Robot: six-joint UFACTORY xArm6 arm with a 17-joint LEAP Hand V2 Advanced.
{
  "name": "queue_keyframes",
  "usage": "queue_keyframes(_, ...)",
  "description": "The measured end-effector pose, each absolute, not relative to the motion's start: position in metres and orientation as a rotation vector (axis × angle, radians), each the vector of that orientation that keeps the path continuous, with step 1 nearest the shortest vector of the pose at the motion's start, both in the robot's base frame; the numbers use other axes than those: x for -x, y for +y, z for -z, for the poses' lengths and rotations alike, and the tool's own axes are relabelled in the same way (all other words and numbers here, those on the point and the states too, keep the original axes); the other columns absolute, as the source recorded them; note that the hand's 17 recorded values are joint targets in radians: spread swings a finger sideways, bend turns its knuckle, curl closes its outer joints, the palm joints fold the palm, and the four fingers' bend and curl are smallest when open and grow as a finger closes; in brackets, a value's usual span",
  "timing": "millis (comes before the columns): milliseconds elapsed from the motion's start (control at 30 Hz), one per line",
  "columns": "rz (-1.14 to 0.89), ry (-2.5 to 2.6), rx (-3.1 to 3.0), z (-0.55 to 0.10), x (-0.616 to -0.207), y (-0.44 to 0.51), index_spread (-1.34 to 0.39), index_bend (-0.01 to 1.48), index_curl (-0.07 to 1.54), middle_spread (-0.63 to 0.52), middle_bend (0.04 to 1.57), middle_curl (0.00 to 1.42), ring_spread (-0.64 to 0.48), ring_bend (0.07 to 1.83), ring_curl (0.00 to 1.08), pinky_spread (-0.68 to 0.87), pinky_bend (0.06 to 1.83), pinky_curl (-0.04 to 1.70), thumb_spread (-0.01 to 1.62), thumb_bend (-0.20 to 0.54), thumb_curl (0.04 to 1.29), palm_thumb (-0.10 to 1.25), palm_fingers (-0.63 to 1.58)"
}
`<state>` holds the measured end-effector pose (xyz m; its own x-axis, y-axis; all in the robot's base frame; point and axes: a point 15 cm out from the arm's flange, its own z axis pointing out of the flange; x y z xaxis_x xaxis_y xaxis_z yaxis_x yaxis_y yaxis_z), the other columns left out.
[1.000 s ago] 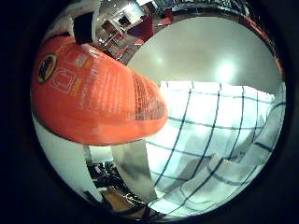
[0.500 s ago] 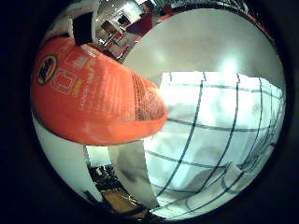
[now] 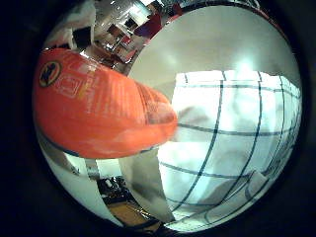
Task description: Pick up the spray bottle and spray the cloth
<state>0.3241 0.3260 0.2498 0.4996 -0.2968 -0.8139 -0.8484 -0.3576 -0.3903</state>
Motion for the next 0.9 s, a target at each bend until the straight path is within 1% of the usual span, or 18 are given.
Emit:
queue_keyframes(33,-0.825,0.94,1.901,-0.251,-0.322,0.326,-0.37,0.23,0.45,-0.1,0.73,0.44,-0.22,1.12,0.46,-0.24,0.91,0.75,0.99,-0.035,0.58,0.74,0.1)
queue_keyframes(100,-0.818,0.931,1.902,-0.255,-0.324,0.325,-0.33,0.25,0.44,-0.05,0.65,0.42,-0.13,0.97,0.4,0.01,0.81,0.69,1.03,-0.032,0.53,0.71,0.03)
queue_keyframes(133,-0.812,0.928,1.902,-0.258,-0.325,0.324,-0.31,0.26,0.44,-0.03,0.64,0.41,-0.1,0.92,0.38,0.07,0.78,0.67,1.03,-0.028,0.53,0.71,0.0)
queue_keyframes(200,-0.795,0.928,1.894,-0.264,-0.329,0.32,-0.28,0.25,0.43,0.01,0.58,0.39,-0.01,0.82,0.34,0.25,0.69,0.59,1.04,-0.028,0.49,0.69,0.01)
queue_keyframes(267,-0.767,0.933,1.895,-0.27,-0.333,0.311,-0.27,0.22,0.42,0.04,0.54,0.37,0.03,0.78,0.32,0.33,0.65,0.55,1.05,-0.026,0.47,0.68,0.03)
queue_keyframes(333,-0.743,0.937,1.903,-0.276,-0.335,0.299,-0.26,0.2,0.41,0.04,0.5,0.36,0.05,0.73,0.31,0.38,0.62,0.51,1.05,-0.028,0.45,0.67,0.06)
queue_keyframes(467,-0.728,0.933,1.91,-0.288,-0.335,0.277,-0.25,0.17,0.38,0.05,0.45,0.35,0.08,0.67,0.29,0.42,0.57,0.45,1.06,-0.024,0.43,0.67,0.1)
queue_keyframes(567,-0.702,0.949,1.9,-0.294,-0.337,0.256,-0.25,0.16,0.36,0.05,0.42,0.35,0.08,0.64,0.28,0.43,0.54,0.42,1.05,-0.024,0.42,0.66,0.12)
queue_keyframes(700,-0.704,0.962,1.897,-0.294,-0.329,0.241,-0.24,0.16,0.34,0.05,0.39,0.35,0.09,0.61,0.28,0.43,0.54,0.39,1.06,-0.023,0.41,0.67,0.14)
queue_keyframes(900,-0.701,0.977,1.894,-0.293,-0.327,0.235,-0.23,0.16,0.31,0.07,0.38,0.36,0.1,0.59,0.27,0.43,0.53,0.35,1.06,-0.024,0.4,0.66,0.17)
